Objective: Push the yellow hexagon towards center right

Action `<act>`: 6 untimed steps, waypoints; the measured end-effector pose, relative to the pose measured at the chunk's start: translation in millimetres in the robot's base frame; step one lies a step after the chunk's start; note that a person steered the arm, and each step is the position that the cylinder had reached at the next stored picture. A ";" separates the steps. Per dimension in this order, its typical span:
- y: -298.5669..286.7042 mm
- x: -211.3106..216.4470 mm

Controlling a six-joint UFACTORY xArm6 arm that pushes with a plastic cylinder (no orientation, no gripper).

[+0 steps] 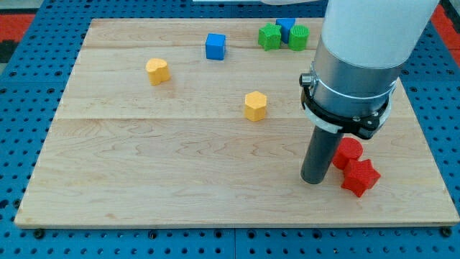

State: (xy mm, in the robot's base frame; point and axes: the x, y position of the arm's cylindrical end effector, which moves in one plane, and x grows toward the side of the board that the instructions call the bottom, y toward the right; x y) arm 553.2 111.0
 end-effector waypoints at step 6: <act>-22.1 -121.5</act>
State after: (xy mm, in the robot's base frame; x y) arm 431.7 88.9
